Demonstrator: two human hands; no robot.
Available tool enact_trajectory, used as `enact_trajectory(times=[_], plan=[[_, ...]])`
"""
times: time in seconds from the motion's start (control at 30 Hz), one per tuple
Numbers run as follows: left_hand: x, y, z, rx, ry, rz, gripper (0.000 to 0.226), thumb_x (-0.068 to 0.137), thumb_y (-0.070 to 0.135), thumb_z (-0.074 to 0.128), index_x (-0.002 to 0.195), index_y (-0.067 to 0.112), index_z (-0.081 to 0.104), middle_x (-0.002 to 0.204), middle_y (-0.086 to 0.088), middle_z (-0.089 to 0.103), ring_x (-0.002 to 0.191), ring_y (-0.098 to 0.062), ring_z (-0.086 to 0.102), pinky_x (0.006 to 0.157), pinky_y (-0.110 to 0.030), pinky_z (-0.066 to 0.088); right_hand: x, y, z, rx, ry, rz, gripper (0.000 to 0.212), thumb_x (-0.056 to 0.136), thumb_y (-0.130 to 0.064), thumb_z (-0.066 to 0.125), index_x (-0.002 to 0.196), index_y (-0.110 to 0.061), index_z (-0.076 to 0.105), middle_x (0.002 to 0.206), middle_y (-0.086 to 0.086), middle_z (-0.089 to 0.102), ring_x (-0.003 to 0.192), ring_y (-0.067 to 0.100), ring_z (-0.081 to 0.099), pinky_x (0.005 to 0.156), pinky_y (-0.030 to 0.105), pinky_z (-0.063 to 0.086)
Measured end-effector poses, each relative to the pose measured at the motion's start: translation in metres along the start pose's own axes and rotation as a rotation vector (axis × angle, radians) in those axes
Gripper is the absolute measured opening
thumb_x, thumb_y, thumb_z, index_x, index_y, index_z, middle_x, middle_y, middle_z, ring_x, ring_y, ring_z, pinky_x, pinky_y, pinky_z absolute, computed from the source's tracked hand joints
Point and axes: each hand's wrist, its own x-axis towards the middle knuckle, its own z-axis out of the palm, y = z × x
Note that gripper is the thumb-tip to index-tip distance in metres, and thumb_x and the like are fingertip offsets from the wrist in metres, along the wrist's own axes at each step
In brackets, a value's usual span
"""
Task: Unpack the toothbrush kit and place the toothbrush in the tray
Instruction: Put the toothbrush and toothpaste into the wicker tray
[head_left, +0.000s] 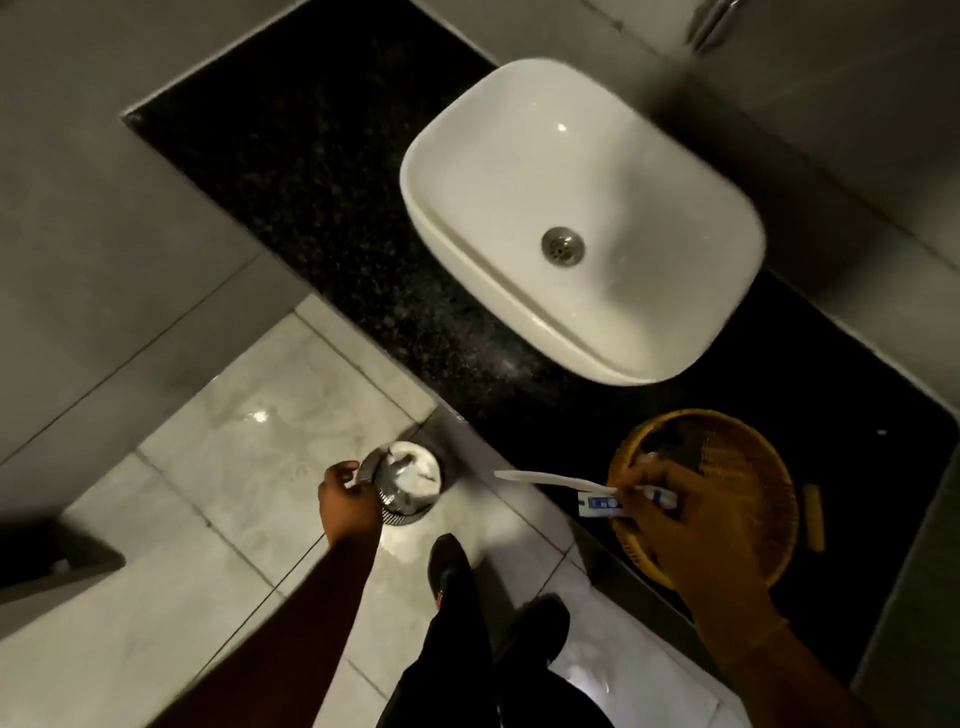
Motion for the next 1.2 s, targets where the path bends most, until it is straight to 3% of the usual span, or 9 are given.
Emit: enact_trajectory(times=[0.07, 0.17, 0.3, 0.37, 0.47, 0.63, 0.83, 0.97, 1.2], plan=[[-0.033, 0.031, 0.014, -0.064, -0.081, 0.179, 0.025, 0.099, 0.0, 0.06, 0.12, 0.008, 0.071, 0.121, -0.011, 0.075, 0.108, -0.035, 0.075, 0.096, -0.049, 0.06, -0.004, -0.007, -0.016, -0.069, 0.06, -0.054, 0.027, 0.089, 0.005, 0.075, 0.082, -0.02, 0.069, 0.077, -0.005, 0.075, 0.072, -0.007, 0.073, 0.057, 0.005, 0.054], [-0.098, 0.087, 0.032, -0.039, -0.279, 0.583, 0.023, 0.102, 0.007, 0.061, 0.113, 0.02, 0.077, 0.095, 0.021, 0.079, 0.085, 0.006, 0.075, 0.079, -0.015, 0.06, -0.006, -0.017, -0.038, -0.154, 0.085, -0.13, 0.017, 0.095, 0.001, 0.071, 0.082, -0.011, 0.07, 0.081, -0.002, 0.072, 0.077, 0.005, 0.073, 0.069, 0.017, 0.06], [-0.2, 0.149, 0.059, 0.135, -0.619, 1.208, 0.023, 0.106, 0.016, 0.064, 0.119, 0.012, 0.083, 0.113, 0.0, 0.08, 0.105, -0.013, 0.074, 0.098, -0.023, 0.055, -0.025, -0.02, -0.074, -0.147, 0.052, 0.016, 0.018, 0.103, -0.012, 0.063, 0.09, -0.003, 0.07, 0.081, 0.008, 0.065, 0.085, 0.031, 0.067, 0.086, 0.037, 0.048], [-0.238, 0.165, 0.067, 0.252, -0.716, 1.378, 0.022, 0.104, 0.02, 0.071, 0.122, 0.019, 0.084, 0.114, 0.0, 0.081, 0.105, -0.018, 0.072, 0.098, -0.03, 0.055, -0.038, -0.018, -0.098, -0.218, 0.044, -0.005, 0.012, 0.104, -0.012, 0.063, 0.095, -0.01, 0.071, 0.088, 0.005, 0.065, 0.101, 0.033, 0.066, 0.104, 0.022, 0.038], [-0.278, 0.172, 0.076, 0.419, -0.749, 1.502, 0.025, 0.102, 0.029, 0.074, 0.125, 0.029, 0.084, 0.115, 0.0, 0.082, 0.107, -0.027, 0.075, 0.094, -0.039, 0.059, -0.06, -0.009, -0.138, -0.209, 0.049, 0.023, 0.011, 0.102, -0.009, 0.063, 0.109, -0.006, 0.071, 0.109, 0.014, 0.073, 0.11, 0.033, 0.068, 0.109, 0.046, 0.048], [-0.308, 0.165, 0.097, 0.787, -0.87, 1.342, 0.03, 0.109, 0.047, 0.06, 0.131, 0.041, 0.079, 0.128, 0.005, 0.081, 0.114, -0.02, 0.076, 0.09, -0.038, 0.062, -0.081, 0.015, -0.179, -0.06, 0.074, -0.009, 0.011, 0.097, -0.002, 0.066, 0.101, -0.012, 0.068, 0.102, 0.007, 0.071, 0.097, 0.025, 0.07, 0.086, 0.041, 0.061], [-0.325, 0.16, 0.118, 0.645, -1.065, 0.981, 0.023, 0.103, 0.01, 0.075, 0.123, 0.009, 0.086, 0.118, -0.011, 0.087, 0.109, -0.028, 0.082, 0.099, -0.05, 0.065, -0.068, 0.042, -0.185, 0.048, 0.079, -0.076, 0.012, 0.093, 0.007, 0.068, 0.101, -0.001, 0.068, 0.099, 0.014, 0.071, 0.093, 0.021, 0.071, 0.077, 0.02, 0.058], [-0.322, 0.149, 0.132, 0.478, -1.097, 0.793, 0.03, 0.094, -0.015, 0.072, 0.116, 0.001, 0.086, 0.11, -0.026, 0.085, 0.094, -0.05, 0.08, 0.089, -0.06, 0.068, -0.055, 0.057, -0.179, 0.145, 0.133, -0.079, 0.011, 0.09, 0.014, 0.067, 0.091, 0.004, 0.072, 0.09, 0.01, 0.072, 0.08, 0.007, 0.069, 0.069, 0.012, 0.056], [-0.322, 0.139, 0.157, 0.201, -1.154, 0.516, 0.032, 0.105, 0.01, 0.074, 0.106, 0.037, 0.089, 0.105, -0.005, 0.09, 0.088, -0.014, 0.087, 0.076, -0.034, 0.071, -0.021, 0.085, -0.167, 0.359, 0.12, 0.0, 0.027, 0.093, 0.002, 0.071, 0.089, -0.025, 0.072, 0.095, -0.004, 0.073, 0.087, 0.0, 0.071, 0.071, 0.012, 0.056]])
